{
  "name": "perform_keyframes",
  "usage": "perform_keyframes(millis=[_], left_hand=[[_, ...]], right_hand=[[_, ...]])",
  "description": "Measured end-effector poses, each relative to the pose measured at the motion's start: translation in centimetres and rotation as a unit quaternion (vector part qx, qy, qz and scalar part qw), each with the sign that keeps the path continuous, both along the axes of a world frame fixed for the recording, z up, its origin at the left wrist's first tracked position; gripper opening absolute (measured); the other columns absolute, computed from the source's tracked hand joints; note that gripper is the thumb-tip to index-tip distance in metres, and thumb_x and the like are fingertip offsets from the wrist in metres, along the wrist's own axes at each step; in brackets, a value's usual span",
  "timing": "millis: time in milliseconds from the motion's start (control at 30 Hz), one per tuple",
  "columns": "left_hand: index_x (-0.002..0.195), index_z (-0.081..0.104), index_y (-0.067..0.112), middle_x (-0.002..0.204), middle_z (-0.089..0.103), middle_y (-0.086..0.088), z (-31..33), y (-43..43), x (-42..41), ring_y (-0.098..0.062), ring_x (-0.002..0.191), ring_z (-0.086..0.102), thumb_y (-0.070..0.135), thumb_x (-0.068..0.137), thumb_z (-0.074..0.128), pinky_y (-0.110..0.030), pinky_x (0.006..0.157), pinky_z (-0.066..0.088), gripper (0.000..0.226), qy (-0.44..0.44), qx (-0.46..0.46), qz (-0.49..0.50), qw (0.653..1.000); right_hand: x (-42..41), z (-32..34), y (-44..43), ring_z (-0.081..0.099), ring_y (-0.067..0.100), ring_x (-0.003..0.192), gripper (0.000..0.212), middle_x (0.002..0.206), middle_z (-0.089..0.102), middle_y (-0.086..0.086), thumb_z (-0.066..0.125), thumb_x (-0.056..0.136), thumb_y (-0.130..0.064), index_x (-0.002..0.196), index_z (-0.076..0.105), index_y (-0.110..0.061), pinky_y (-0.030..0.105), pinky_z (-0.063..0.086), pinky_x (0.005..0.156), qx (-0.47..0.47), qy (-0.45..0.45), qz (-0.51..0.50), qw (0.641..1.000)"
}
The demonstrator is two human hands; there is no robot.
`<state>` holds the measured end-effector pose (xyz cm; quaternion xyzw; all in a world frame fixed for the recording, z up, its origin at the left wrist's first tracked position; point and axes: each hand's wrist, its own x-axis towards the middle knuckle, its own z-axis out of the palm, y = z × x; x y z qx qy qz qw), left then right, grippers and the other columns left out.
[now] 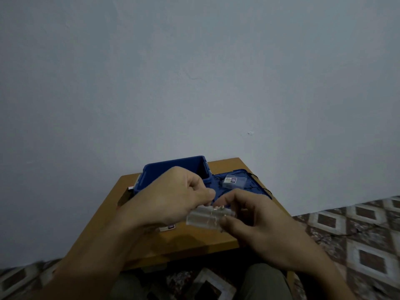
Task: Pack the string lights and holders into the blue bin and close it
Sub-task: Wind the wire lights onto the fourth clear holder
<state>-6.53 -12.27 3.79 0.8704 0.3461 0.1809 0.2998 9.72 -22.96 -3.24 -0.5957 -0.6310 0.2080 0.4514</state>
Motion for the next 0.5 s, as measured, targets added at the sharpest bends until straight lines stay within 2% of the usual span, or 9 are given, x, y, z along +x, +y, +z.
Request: perform_keyframes(millis=[67,167,233,333,500], left_hand=[[0.076,0.072,0.019,0.056,0.061,0.009,-0.4,-0.7,0.1,-0.002,0.052,0.053,0.03,0.093,0.065,-0.017,0.05,0.043,0.021,-0.045,0.009,0.008,0.999],[0.082,0.07,0.017,0.052,0.058,0.007,-1.4,-1.6,0.1,-0.001,0.046,0.047,0.022,0.095,0.063,-0.013,0.047,0.038,0.016,-0.138,-0.011,0.006,0.99],[0.088,0.069,0.014,0.053,0.057,0.005,-2.1,-2.0,0.2,-0.003,0.045,0.046,0.02,0.097,0.061,-0.011,0.046,0.037,0.013,-0.186,-0.035,-0.004,0.982],[0.093,0.068,0.014,0.055,0.057,0.004,-3.0,-2.0,0.4,-0.002,0.046,0.047,0.021,0.097,0.06,-0.013,0.047,0.038,0.012,-0.225,-0.081,0.002,0.971],[0.095,0.065,0.006,0.057,0.055,-0.003,-3.4,-2.0,0.6,-0.005,0.038,0.037,0.023,0.096,0.062,-0.015,0.039,0.031,0.018,-0.273,-0.175,0.023,0.946]], right_hand=[[-0.1,-0.2,0.2,0.06,0.009,0.064,0.013,0.085,0.066,-0.011,0.063,0.095,-0.031,0.104,0.06,-0.04,0.033,0.054,0.06,0.031,-0.01,-0.046,0.998],[-0.4,-0.3,0.4,0.059,0.004,0.061,0.014,0.077,0.064,-0.024,0.064,0.095,-0.029,0.104,0.059,-0.039,0.02,0.049,0.054,0.085,-0.03,-0.104,0.991],[-0.6,-0.3,0.5,0.058,0.003,0.06,0.016,0.076,0.065,-0.023,0.065,0.094,-0.027,0.106,0.061,-0.036,0.016,0.044,0.052,0.119,-0.026,-0.137,0.983],[-0.8,-0.4,0.6,0.059,0.004,0.062,0.016,0.078,0.064,-0.022,0.066,0.093,-0.026,0.108,0.064,-0.034,0.015,0.043,0.052,0.157,-0.002,-0.16,0.975],[-1.4,-0.4,0.8,0.06,0.001,0.062,0.016,0.071,0.06,-0.027,0.065,0.093,-0.024,0.109,0.066,-0.028,0.008,0.039,0.05,0.188,0.02,-0.173,0.966]])
